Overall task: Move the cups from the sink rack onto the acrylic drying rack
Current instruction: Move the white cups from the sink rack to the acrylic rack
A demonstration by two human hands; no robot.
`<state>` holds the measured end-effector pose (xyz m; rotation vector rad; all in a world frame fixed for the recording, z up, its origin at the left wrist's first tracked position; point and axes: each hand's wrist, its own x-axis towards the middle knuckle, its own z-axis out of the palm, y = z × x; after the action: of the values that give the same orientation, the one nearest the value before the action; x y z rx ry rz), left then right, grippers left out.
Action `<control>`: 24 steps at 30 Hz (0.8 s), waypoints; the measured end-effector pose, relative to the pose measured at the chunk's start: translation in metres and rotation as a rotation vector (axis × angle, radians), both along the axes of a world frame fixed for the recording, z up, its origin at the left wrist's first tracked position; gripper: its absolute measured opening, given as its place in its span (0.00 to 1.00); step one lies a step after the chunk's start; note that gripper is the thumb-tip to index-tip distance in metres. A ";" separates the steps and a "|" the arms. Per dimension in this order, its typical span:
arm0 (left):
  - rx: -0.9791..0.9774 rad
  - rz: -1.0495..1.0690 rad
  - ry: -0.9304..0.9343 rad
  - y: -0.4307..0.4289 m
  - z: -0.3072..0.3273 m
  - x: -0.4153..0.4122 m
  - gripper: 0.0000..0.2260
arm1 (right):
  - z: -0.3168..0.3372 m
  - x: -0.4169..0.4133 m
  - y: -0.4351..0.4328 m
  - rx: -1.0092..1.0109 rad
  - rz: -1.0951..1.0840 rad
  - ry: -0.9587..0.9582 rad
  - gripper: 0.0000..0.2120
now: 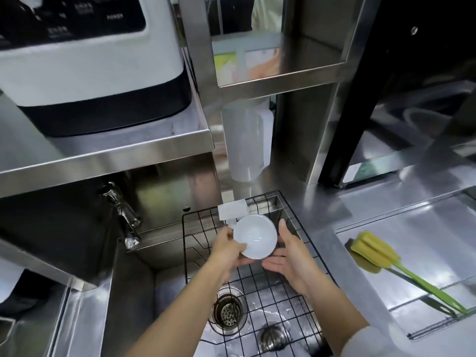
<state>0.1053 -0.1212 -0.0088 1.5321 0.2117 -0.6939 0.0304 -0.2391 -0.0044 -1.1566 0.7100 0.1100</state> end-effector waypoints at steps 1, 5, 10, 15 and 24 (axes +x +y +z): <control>-0.023 0.001 -0.043 0.003 0.005 -0.002 0.17 | 0.004 0.000 0.001 0.050 -0.008 -0.019 0.21; -0.100 -0.043 -0.149 0.019 0.031 -0.010 0.18 | 0.022 0.000 0.006 0.199 -0.012 -0.122 0.14; -0.187 -0.066 -0.124 0.057 0.069 -0.014 0.15 | 0.041 -0.001 0.026 0.124 0.048 -0.215 0.23; -0.076 -0.028 -0.199 0.107 0.100 -0.020 0.26 | 0.062 -0.006 0.067 0.016 0.095 -0.375 0.25; 0.013 0.191 -0.414 0.208 0.146 -0.045 0.16 | 0.125 -0.014 0.164 -0.315 0.253 -0.600 0.25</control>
<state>0.0607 0.0866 0.1369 1.6076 0.0480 -0.2159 0.0164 -0.0753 0.1206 -1.4842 0.0452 -0.1406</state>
